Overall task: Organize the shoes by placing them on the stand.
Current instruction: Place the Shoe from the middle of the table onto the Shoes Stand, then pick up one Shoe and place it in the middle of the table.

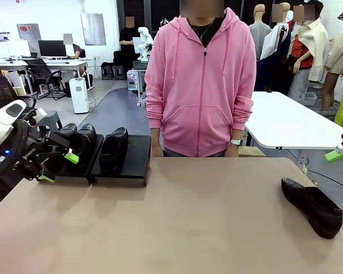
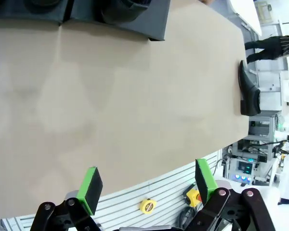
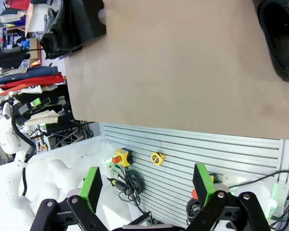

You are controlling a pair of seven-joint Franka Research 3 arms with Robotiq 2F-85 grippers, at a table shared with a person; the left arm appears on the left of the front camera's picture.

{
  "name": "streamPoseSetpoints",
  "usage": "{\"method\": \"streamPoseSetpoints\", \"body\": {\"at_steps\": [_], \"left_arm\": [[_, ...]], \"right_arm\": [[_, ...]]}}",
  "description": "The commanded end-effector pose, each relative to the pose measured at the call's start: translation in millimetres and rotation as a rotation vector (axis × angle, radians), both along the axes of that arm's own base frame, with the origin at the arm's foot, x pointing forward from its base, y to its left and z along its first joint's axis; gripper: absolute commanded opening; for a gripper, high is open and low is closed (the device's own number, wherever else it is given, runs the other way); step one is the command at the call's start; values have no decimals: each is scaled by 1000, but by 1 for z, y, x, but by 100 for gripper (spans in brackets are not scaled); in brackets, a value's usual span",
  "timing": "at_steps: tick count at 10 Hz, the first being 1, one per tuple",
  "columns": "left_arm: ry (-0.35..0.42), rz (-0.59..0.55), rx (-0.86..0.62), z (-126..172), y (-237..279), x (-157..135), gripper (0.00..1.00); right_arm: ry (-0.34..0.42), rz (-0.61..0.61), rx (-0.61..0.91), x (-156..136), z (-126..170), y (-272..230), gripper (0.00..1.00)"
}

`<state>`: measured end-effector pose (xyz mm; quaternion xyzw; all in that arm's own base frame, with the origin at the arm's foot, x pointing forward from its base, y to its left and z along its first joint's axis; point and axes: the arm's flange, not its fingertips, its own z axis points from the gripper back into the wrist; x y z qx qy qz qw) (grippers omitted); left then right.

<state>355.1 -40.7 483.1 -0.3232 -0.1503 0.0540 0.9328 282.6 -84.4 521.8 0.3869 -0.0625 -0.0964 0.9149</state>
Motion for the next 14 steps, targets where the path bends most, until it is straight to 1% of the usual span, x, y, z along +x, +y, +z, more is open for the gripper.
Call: {"method": "streamPoseSetpoints", "body": {"at_steps": [1, 3, 4, 5, 6, 7, 13, 14], "left_arm": [[2, 2, -5, 2, 2, 0, 100], [1, 1, 1, 1, 1, -1, 100], [38, -176, 12, 4, -7, -16, 100], [109, -231, -23, 2, -4, -24, 100], [218, -193, -8, -5, 2, -23, 100], [63, -129, -9, -3, -12, -15, 100], [63, -129, -9, -3, -12, -15, 100], [63, -129, -9, -3, -12, -15, 100]], "right_arm": [[-17, 7, 14, 0, 0, 0, 100], [-17, 7, 14, 0, 0, 0, 100], [-17, 7, 14, 0, 0, 0, 100], [-17, 7, 14, 0, 0, 0, 100], [-17, 7, 14, 0, 0, 0, 100], [-17, 7, 14, 0, 0, 0, 100], [-17, 7, 14, 0, 0, 0, 100], [0, 0, 0, 0, 0, 0, 100]]}}
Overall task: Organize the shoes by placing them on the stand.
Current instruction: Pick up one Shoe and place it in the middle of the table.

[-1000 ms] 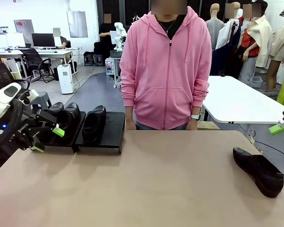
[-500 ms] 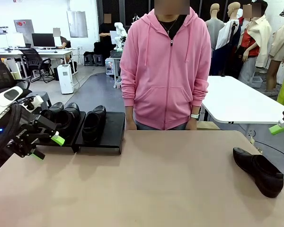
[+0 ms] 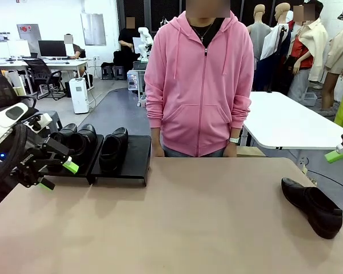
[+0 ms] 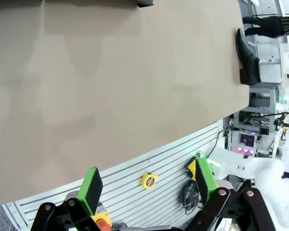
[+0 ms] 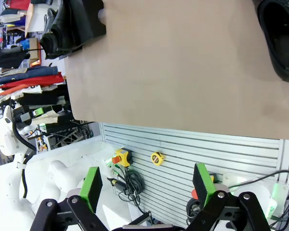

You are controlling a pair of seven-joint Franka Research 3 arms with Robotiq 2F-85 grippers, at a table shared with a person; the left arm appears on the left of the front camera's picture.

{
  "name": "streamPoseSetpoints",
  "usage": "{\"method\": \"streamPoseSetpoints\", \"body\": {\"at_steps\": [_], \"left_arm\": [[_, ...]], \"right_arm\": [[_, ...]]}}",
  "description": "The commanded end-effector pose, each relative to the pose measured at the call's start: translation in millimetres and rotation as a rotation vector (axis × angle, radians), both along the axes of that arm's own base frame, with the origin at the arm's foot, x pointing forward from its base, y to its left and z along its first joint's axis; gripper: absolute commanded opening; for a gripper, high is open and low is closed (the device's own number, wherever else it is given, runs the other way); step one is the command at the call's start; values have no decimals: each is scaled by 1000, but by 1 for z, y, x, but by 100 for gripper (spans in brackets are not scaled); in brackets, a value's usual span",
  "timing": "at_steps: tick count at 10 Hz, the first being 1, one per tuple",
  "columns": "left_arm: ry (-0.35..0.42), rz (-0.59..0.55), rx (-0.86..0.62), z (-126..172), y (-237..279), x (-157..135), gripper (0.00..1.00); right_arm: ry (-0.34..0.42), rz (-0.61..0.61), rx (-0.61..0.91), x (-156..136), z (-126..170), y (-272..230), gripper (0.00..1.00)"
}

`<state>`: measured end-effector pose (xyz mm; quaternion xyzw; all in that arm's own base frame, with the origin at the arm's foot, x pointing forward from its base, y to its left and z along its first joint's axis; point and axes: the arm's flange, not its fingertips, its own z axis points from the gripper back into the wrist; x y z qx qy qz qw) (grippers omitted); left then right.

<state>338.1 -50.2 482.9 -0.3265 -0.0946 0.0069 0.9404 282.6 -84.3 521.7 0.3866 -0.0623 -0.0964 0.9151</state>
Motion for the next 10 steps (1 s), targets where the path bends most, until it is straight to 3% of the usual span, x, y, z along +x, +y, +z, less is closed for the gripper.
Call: {"method": "streamPoseSetpoints", "body": {"at_steps": [1, 2, 3, 4, 5, 6, 7, 8, 10], "left_arm": [[-12, -3, -17, -2, -2, 2, 100], [-12, -3, -17, -2, -2, 2, 100], [-12, -3, -17, -2, -2, 2, 100], [-12, -3, -17, -2, -2, 2, 100], [-12, -3, -17, -2, -2, 2, 100], [-12, -3, -17, -2, -2, 2, 100], [-12, -3, -17, -2, -2, 2, 100], [-12, -3, -17, -2, -2, 2, 100], [-12, -3, -17, -2, -2, 2, 100]], "right_arm": [[25, 29, -323, 35, -2, 39, 100], [86, 43, -591, 71, -10, 63, 100], [108, 71, -715, 97, -19, 81, 100], [90, -13, -859, 109, -24, 91, 100], [90, -141, -876, 106, -9, 82, 100], [16, 50, -581, 86, -25, 98, 100], [13, -9, -729, 105, -24, 105, 100], [62, -88, -851, 125, -35, 101, 100], [106, -108, -812, 166, -68, 74, 100]]}}
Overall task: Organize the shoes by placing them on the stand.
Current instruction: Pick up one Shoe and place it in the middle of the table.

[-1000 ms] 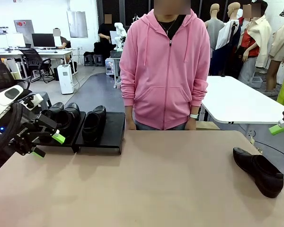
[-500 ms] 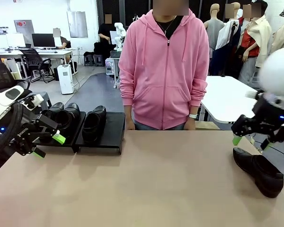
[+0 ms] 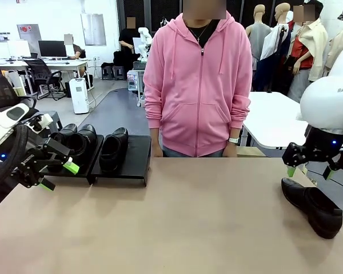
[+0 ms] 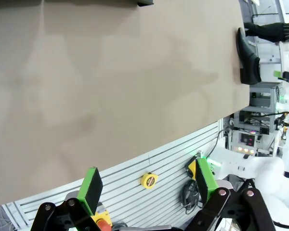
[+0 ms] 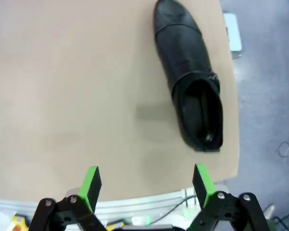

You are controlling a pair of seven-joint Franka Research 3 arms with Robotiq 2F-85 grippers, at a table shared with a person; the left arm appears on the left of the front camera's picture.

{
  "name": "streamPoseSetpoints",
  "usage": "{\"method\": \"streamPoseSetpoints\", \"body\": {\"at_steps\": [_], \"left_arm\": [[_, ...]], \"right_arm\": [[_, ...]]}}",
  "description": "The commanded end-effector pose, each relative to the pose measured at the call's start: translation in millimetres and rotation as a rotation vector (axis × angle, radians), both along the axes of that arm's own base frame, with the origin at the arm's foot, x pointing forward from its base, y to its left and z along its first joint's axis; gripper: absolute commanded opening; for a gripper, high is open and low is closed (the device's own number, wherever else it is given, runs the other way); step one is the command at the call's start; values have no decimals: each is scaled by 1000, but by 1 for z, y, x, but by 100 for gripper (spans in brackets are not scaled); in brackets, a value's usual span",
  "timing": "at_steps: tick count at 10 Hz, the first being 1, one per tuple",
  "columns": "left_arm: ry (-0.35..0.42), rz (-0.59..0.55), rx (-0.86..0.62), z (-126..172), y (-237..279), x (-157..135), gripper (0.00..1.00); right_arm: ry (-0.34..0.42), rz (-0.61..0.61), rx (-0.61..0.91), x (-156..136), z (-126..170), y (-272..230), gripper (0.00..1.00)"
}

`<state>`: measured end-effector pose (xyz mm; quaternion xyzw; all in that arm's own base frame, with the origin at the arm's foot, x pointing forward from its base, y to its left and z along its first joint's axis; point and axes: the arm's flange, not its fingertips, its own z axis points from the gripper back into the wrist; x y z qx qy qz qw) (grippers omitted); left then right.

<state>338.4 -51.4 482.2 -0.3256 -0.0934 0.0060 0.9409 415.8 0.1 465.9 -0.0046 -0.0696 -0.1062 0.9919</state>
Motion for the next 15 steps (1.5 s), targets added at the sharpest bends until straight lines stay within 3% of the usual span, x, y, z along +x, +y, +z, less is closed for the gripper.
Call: {"method": "streamPoseSetpoints", "body": {"at_steps": [1, 4, 7, 9, 10, 11, 15], "left_arm": [[-14, -1, -19, -2, -1, 1, 100], [-14, -1, -19, -2, -1, 1, 100], [-14, -1, -19, -2, -1, 1, 100], [-14, -1, -19, -2, -1, 1, 100], [-14, -1, -19, -2, -1, 1, 100], [-14, -1, -19, -2, -1, 1, 100], [-14, -1, -19, -2, -1, 1, 100]], "right_arm": [[8, -40, 10, 51, -33, -25, 100], [95, -74, 97, 77, -76, -46, 100], [165, -77, 187, 85, -101, -50, 100], [181, -110, 164, 87, -111, -52, 100], [174, -107, 141, 86, -113, -50, 60], [162, -89, 114, 86, -115, -50, 1], [148, -84, 94, 81, -117, -49, 0]]}}
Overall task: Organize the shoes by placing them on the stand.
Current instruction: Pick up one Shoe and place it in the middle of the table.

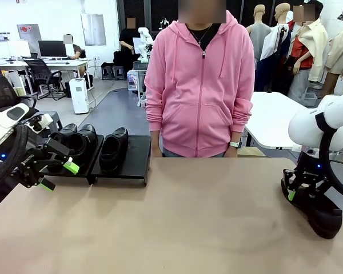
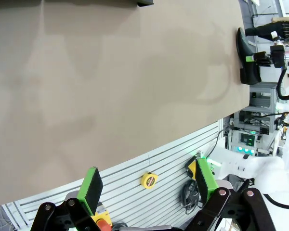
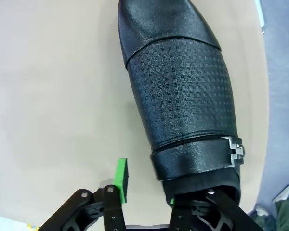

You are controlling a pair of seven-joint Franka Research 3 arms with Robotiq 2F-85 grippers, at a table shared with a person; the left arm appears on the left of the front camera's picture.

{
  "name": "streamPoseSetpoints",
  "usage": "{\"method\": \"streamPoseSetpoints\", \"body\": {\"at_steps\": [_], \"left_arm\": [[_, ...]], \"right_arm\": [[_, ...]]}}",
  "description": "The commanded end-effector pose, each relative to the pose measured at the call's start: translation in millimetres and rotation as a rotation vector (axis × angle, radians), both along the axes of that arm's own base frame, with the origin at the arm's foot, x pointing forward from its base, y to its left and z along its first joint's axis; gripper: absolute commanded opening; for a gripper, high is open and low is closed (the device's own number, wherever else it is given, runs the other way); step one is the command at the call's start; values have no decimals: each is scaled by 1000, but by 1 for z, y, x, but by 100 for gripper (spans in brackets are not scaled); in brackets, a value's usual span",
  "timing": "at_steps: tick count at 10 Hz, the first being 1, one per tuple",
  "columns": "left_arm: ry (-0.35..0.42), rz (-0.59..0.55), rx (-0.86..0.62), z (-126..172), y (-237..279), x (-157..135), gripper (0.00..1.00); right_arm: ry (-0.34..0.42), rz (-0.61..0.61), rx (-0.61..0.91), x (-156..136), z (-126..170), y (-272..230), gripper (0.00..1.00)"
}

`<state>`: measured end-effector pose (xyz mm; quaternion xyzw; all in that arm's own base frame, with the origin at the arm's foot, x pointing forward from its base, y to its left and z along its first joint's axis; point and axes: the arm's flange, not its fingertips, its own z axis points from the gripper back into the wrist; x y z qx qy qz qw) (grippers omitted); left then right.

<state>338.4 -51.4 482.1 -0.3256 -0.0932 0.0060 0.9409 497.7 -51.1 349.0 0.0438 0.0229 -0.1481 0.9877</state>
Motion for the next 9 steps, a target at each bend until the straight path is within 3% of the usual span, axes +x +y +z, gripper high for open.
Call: {"method": "streamPoseSetpoints", "body": {"at_steps": [1, 5, 6, 7, 9], "left_arm": [[-14, -1, -19, -2, -1, 1, 100], [-14, -1, -19, -2, -1, 1, 100], [-14, -1, -19, -2, -1, 1, 100], [-14, -1, -19, -2, -1, 1, 100], [-14, -1, -19, -2, -1, 1, 100]], "right_arm": [[-35, -11, -60, -1, 0, 1, 0], [-45, 10, -65, -8, -3, -3, 0], [-78, 34, -39, -16, 6, -5, 0], [-120, 32, -42, -29, 26, -6, 0], [-211, 28, -47, -74, 98, 3, 0]]}}
